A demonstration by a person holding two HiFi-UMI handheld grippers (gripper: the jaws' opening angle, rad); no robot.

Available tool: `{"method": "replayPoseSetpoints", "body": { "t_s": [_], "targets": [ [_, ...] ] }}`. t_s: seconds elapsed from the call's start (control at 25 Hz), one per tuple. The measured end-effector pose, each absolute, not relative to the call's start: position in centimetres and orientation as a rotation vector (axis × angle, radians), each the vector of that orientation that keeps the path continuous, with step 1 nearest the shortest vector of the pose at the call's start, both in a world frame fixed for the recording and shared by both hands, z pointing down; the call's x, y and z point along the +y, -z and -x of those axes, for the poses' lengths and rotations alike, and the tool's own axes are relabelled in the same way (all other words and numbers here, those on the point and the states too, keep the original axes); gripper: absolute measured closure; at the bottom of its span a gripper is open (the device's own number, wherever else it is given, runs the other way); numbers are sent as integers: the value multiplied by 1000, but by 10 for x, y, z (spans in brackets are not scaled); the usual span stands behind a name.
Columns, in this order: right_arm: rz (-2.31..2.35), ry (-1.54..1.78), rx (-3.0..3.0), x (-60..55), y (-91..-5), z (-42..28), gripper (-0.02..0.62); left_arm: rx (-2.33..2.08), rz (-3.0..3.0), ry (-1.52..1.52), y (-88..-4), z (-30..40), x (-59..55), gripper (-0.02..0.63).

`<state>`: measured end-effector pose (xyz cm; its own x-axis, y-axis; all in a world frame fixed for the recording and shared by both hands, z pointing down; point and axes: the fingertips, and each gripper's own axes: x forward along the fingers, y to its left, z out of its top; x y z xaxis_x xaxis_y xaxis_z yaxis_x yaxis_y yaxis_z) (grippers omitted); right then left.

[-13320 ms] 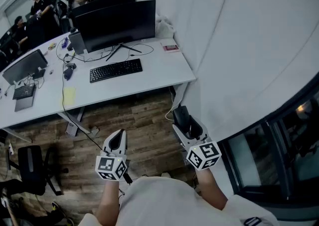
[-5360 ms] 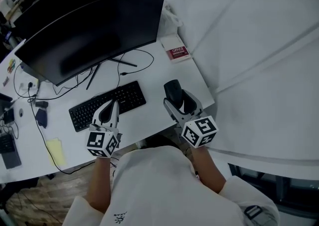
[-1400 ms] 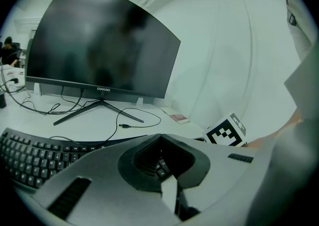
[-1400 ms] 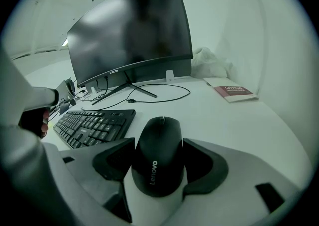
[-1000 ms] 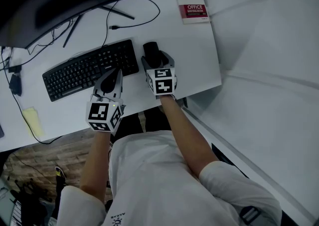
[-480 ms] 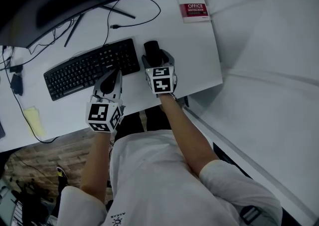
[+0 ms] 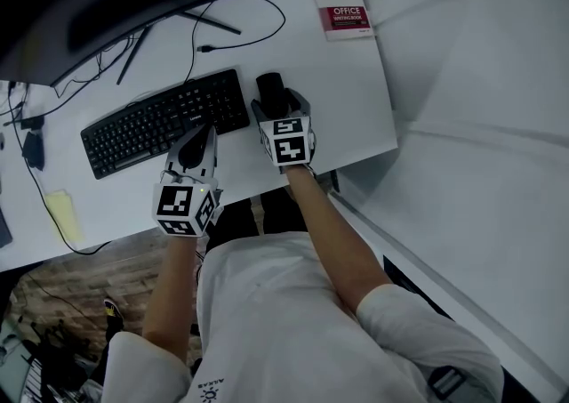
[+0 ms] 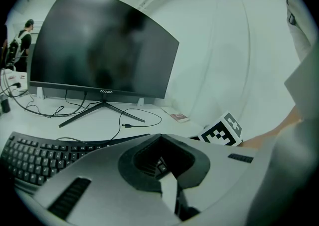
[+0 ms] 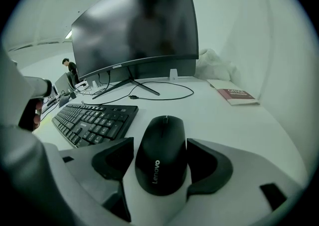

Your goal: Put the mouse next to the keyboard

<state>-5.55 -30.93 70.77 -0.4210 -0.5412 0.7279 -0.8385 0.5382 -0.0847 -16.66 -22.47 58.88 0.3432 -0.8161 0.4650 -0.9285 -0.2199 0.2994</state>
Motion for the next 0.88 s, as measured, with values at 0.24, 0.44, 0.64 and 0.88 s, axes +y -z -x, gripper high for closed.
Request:
{"method": "replayPoseSetpoints", "body": {
  "t_s": [0.24,0.44,0.64,0.88],
  "targets": [
    [-1089,-601,-2163,-308,-699,56,259,-1524,-2091,-284,-586,162,-224,600],
    [-1077,-588,-2190,-310,-687,53,259,-1534,-2102,-283,-578,156,-226,600],
    [-1056,-575,-2223,-308,-676,51,259,-1551,-2116,-283,-568,151,-229,600],
    [-1004,-556,-2278,-299,-658,52,262,-1575,-2131,-275,-554,144,-228,600]
  ]
}}
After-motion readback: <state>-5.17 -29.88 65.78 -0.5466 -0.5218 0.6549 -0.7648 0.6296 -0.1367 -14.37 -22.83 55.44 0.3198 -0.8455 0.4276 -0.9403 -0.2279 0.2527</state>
